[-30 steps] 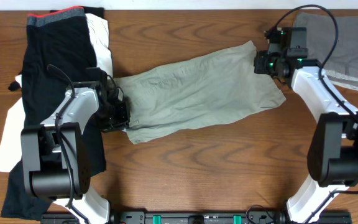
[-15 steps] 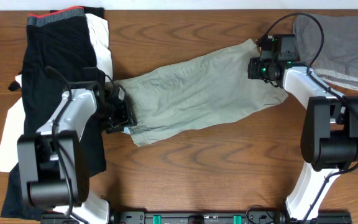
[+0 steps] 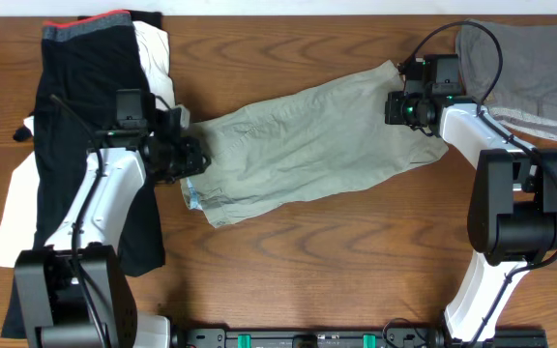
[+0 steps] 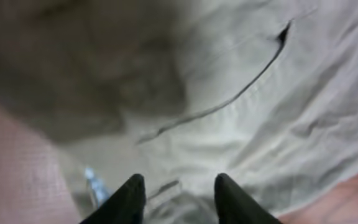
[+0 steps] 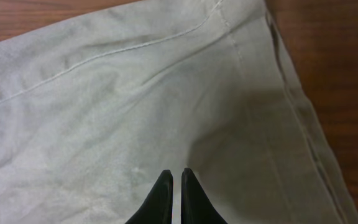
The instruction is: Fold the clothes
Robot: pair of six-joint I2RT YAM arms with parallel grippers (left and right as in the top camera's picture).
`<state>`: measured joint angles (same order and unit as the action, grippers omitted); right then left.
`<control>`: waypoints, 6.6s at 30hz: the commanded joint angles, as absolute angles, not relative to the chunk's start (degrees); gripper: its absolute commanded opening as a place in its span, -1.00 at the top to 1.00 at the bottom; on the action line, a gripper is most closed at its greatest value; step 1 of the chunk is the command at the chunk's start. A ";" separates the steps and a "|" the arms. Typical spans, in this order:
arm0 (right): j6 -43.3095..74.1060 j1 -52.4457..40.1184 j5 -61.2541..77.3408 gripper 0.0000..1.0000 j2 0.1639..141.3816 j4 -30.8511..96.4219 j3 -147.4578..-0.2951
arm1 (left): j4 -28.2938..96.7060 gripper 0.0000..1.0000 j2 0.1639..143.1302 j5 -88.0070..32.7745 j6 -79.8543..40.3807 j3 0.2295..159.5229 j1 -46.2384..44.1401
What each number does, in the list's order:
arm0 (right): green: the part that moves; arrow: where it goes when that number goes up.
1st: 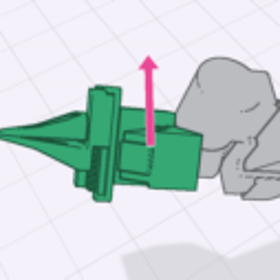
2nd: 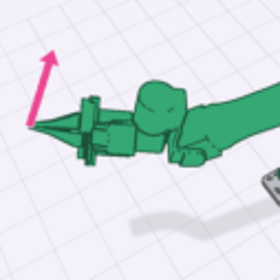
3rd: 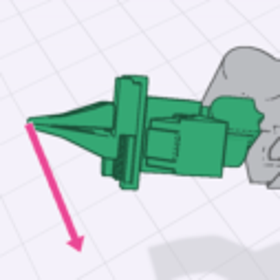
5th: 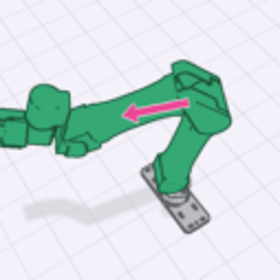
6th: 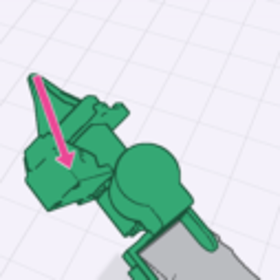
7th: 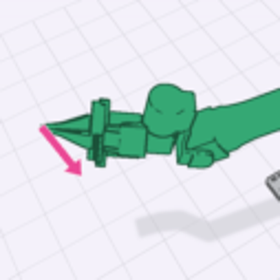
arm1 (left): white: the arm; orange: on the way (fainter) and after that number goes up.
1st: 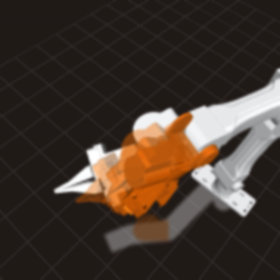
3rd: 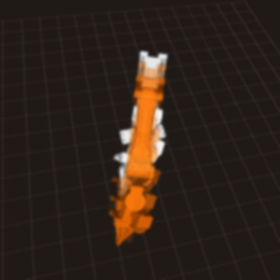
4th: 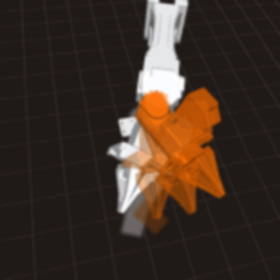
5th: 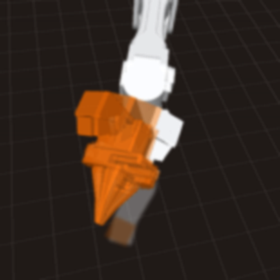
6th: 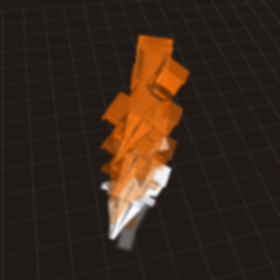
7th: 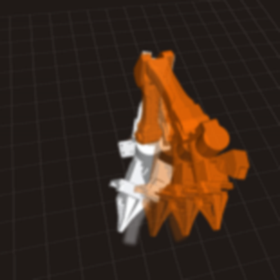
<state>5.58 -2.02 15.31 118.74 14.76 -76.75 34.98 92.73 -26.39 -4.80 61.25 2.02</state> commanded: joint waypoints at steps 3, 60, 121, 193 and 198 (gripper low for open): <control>5.02 -2.22 16.71 0.86 119.37 15.59 -76.82 | 33.50 0.24 95.64 -24.84 -4.84 60.93 1.69; 1.61 -1.04 15.68 0.83 119.37 18.68 -76.82 | 27.90 0.88 113.08 -35.38 1.72 60.07 4.47; 2.96 -7.05 23.05 0.97 123.92 25.34 -79.85 | 55.72 0.88 98.00 -29.56 -1.80 92.23 12.84; 4.25 -7.03 22.48 0.97 127.61 26.81 -79.85 | 17.43 0.88 107.31 -20.23 -26.85 93.17 -32.03; 4.29 -7.03 22.50 0.98 127.61 26.83 -79.85 | 17.45 0.88 107.77 -16.86 -26.85 93.14 -34.59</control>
